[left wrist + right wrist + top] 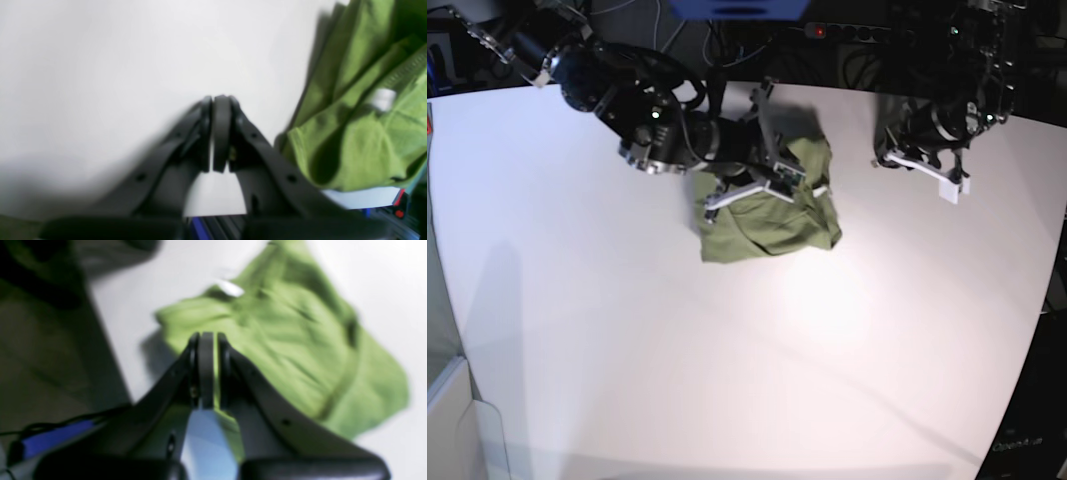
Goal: Fold the T-shirt properly
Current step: 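Tuck the loose fabric edge under the bundle with the right gripper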
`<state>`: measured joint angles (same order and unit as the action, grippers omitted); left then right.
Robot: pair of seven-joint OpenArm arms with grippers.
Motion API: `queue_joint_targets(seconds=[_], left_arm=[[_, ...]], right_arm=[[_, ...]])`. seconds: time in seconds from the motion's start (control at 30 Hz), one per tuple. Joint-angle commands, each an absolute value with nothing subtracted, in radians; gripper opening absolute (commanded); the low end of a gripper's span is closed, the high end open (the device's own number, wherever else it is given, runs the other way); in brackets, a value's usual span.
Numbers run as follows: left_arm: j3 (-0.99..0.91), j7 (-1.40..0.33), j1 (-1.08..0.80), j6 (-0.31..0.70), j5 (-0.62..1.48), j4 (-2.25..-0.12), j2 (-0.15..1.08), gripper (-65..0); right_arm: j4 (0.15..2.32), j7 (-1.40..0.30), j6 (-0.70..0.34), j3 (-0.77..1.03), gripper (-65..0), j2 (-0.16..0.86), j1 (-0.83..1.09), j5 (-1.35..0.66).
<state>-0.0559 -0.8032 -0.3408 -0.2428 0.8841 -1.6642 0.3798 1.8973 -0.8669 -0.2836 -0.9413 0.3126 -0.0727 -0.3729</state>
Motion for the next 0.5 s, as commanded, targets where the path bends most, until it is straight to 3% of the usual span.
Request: queue_joint_targets(seconds=[0.0,0.2,0.37,0.47], left_arm=[[-0.058,-0.816,-0.348,-0.259,0.871,-1.669,0.387,-63.5],[-0.058,-0.823,-0.348,-0.259,0.874,-1.679,0.39,-63.5],[-0.051,-0.825,-0.38,-0.254,0.874,-1.681,0.394,-63.5],[-0.047,-0.826,-0.394,-0.177,0.871,-1.681,0.415,-63.5]], right_arm=[[1.911,-0.849,-0.282,-0.935,-64.4,0.306,-0.079,-0.377],[1.908,-0.849,-0.282,-0.935,-64.4,0.297,-0.042,-0.375],[1.91,-0.848,-0.282,-0.921,-64.4,0.395,-0.054,-0.332],[1.911,-0.849,-0.282,-0.878,-64.4,0.432,-0.056,-0.282]])
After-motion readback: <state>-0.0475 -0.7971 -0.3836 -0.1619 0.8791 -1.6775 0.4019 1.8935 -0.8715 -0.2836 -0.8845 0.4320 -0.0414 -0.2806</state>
